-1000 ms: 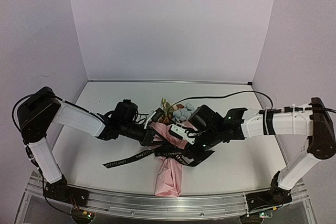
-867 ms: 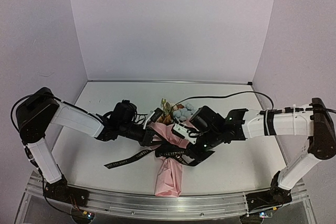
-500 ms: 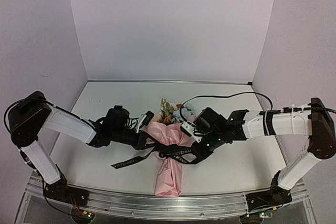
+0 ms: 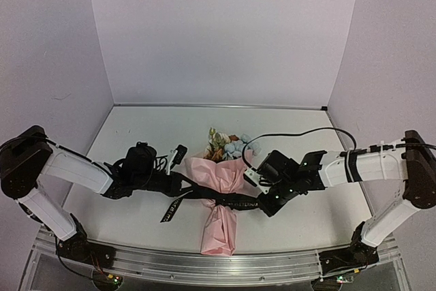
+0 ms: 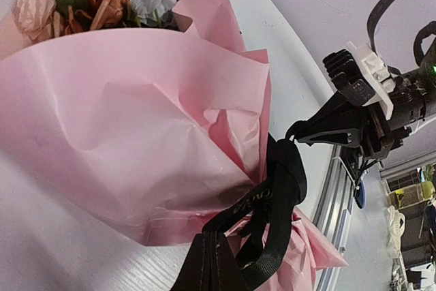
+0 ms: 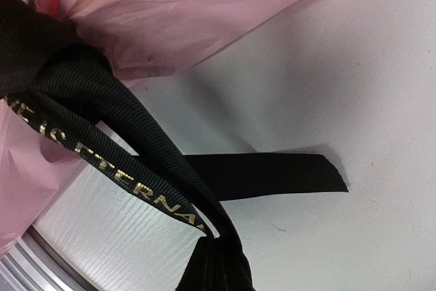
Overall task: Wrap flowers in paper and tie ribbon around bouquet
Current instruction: Tie the half-tied ribbon around the folded bouquet.
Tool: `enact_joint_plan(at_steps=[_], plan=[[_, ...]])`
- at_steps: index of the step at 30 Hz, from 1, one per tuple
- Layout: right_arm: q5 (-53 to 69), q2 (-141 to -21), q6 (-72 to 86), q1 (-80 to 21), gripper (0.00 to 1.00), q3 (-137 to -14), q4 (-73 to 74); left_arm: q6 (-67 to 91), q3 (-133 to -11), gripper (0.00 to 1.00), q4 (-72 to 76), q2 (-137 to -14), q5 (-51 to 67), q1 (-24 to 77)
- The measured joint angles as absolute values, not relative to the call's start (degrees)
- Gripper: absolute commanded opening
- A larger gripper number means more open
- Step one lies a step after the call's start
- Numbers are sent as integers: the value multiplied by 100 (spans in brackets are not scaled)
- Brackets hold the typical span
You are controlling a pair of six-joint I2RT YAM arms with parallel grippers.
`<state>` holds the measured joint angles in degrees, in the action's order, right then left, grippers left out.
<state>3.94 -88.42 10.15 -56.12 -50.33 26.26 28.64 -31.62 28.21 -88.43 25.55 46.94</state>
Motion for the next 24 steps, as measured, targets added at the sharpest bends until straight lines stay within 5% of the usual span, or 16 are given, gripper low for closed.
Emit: enact_joint_plan(at_steps=[24], plan=[[419,-8930,1579,-5612,0,-5379,3694,3772,-2484,0,2144,-8050,781,4694]])
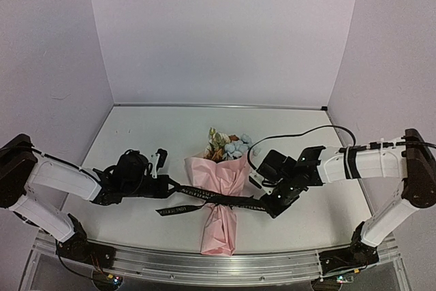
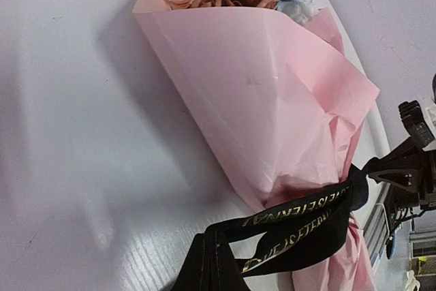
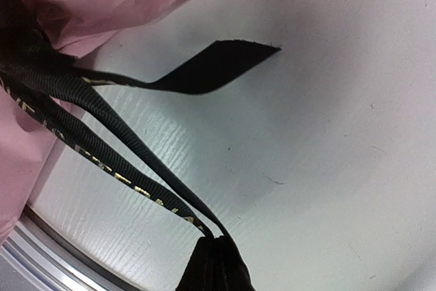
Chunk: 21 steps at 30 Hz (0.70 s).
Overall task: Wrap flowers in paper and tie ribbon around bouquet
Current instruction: Tie the half-tied ribbon around the folded bouquet.
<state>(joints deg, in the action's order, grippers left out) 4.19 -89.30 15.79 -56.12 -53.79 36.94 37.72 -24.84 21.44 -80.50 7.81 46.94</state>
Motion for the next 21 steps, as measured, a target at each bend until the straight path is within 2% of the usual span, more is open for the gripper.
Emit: enact_joint_plan(at_steps=[15,21], plan=[[309,-8776,1616,-5612,0,-5014,3812,4610,-2460,0,1319,-7954,-217,4659],[325,-8599,1621,-5612,0,-4835,3798,4845,-2461,0,1029,-7931,-234,4232]])
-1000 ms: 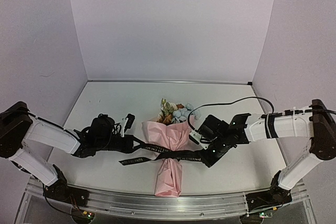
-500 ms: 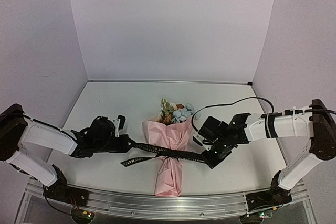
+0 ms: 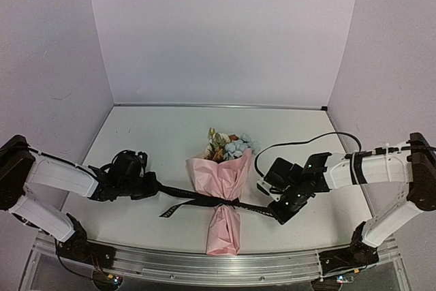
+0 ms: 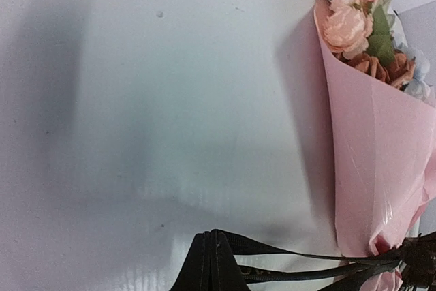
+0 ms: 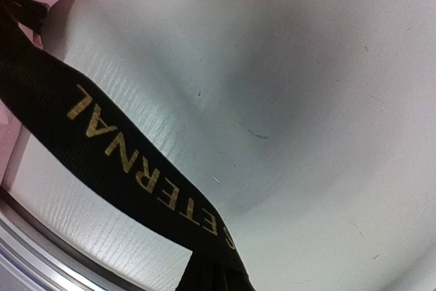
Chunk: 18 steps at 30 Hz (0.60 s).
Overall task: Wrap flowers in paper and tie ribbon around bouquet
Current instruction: Tie the half-tied ribbon around the folded bouquet.
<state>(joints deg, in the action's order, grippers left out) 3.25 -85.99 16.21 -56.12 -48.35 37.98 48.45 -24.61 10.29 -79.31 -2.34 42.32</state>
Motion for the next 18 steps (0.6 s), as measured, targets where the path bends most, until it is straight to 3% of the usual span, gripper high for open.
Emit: enact_joint_plan(at_steps=[16,18], plan=[[390,-8572,1669,-5616,0,-4727,3798,4271,-2818,0,619,-8040,216,3913],[399,-8560,1685,-5616,10,-4722,3830,4096,-2818,0,667,-8040,422,3869]])
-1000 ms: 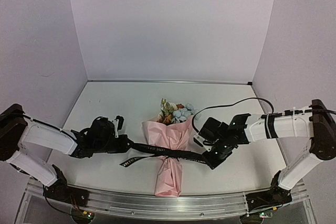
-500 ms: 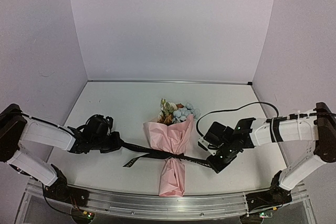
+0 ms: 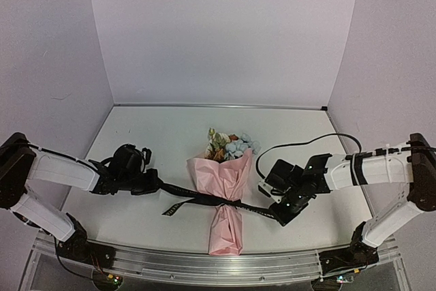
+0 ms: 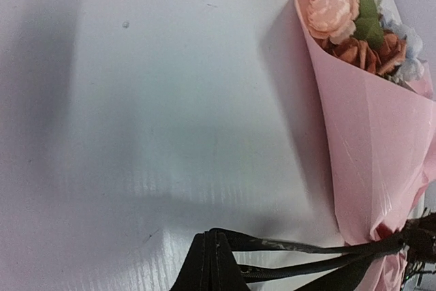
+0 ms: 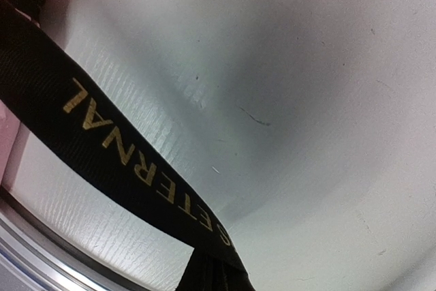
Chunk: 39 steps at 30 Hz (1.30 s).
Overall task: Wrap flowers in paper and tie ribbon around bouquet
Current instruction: Tie the half-tied ribbon around the folded bouquet.
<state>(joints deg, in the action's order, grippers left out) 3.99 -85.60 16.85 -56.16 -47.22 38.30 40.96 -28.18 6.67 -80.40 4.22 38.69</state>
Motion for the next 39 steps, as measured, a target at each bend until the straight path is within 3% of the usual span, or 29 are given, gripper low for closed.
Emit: enact_joint_plan(at_steps=[5,11,21,24,29,34,39], plan=[[473,-8506,1864,-5616,35,-4790,4183,3680,-2818,0,802,-8027,880,3814],[682,-8301,2202,-5614,51,-5377,4589,3391,-2818,0,932,-7854,1350,3830],[581,-8185,2796,-5616,59,-6446,5544,3353,-2818,2,887,-7597,1359,3830],[221,-8007,2863,-5614,66,-6469,5950,3422,-2836,2,814,-7445,1267,3830],[-152,-7642,2894,-5610,67,-6393,6441,3441,-2969,6,644,-7378,1184,3830],[-75,-7699,3046,-5601,63,-6417,6493,3436,-3000,21,598,-7378,1225,3830],[510,-8686,3545,-5594,58,-7004,5949,3309,-3002,42,577,-7378,1240,3830]])
